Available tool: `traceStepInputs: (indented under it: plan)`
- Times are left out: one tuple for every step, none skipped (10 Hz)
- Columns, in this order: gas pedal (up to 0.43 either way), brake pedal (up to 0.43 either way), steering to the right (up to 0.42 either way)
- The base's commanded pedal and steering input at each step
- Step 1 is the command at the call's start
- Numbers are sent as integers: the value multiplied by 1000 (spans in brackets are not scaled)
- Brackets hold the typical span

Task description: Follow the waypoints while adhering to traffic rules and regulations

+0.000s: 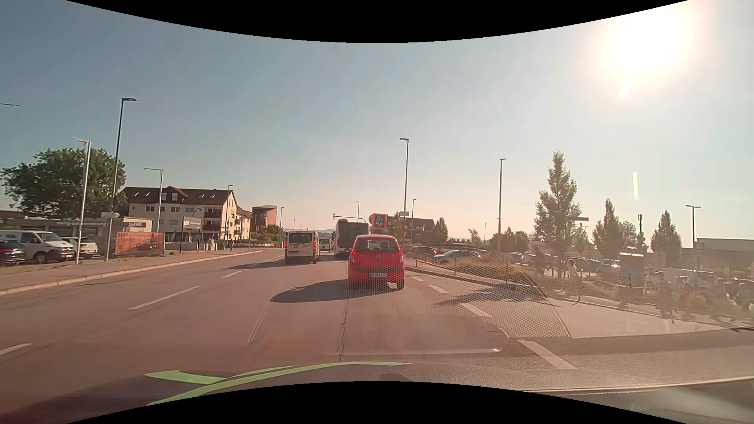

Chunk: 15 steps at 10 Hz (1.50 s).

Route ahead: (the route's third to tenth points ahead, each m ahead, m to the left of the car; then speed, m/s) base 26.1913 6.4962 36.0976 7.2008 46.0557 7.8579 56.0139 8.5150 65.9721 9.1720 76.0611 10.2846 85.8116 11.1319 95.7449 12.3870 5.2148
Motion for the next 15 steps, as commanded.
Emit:
traceStepInputs:
  plan:
    - [67,0,-18]
    - [67,0,-18]
    - [67,0,-19]
    - [67,0,-19]
    - [67,0,-21]
    - [67,0,-23]
    - [67,0,-23]
    - [67,0,-23]
    - [67,0,-23]
    - [67,0,-23]
    - [67,0,-23]
    - [67,0,-22]
    - [67,0,-21]
    - [67,0,-21]
    - [67,0,-21]
